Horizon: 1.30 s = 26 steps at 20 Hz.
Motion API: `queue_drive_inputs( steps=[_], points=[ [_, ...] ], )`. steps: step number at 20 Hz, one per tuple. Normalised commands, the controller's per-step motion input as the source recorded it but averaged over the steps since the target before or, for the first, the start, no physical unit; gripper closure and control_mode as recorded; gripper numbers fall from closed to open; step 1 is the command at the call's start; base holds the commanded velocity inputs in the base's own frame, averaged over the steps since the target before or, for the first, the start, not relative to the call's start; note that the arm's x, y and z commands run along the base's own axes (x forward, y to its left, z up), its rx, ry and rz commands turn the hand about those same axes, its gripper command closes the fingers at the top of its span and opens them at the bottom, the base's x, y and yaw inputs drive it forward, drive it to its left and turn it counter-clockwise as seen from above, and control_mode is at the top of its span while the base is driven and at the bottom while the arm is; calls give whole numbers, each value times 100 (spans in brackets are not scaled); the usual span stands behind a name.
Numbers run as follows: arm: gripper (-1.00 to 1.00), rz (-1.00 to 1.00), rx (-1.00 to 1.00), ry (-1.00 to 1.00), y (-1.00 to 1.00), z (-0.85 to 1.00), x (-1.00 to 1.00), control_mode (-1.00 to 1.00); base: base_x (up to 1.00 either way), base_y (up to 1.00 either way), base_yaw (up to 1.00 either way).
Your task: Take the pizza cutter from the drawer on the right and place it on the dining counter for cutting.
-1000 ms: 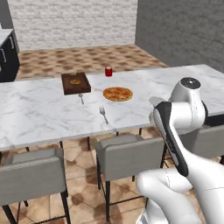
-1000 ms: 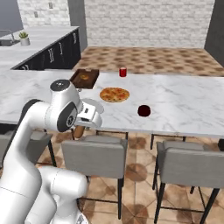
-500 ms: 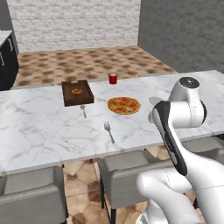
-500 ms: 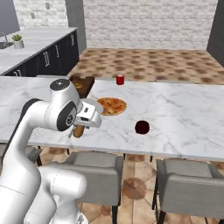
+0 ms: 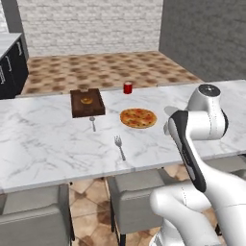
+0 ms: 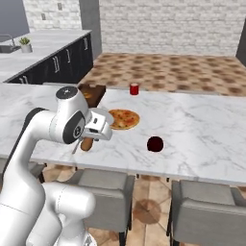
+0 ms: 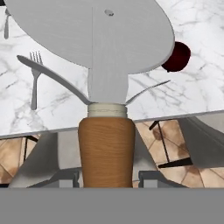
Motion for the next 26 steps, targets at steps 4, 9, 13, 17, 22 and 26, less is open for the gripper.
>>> queue_drive_inputs(
  steps=[4, 9, 13, 17, 22, 26],
  points=[
    [100, 0, 0, 0, 0, 0, 0, 100, 52, -16, 6],
    [100, 0, 1, 0, -3, 0, 15, -100, 47, -7, 0],
    [100, 0, 5, 0, -15, 0, 96, -100, 0, 0, 0],
    [100, 0, 7, 0, -27, 0, 100, -100, 0, 0, 0],
    [100, 0, 5, 0, -33, 0, 100, -100, 0, 0, 0],
    [100, 0, 0, 0, -34, 0, 98, -100, 0, 0, 0]
  ],
)
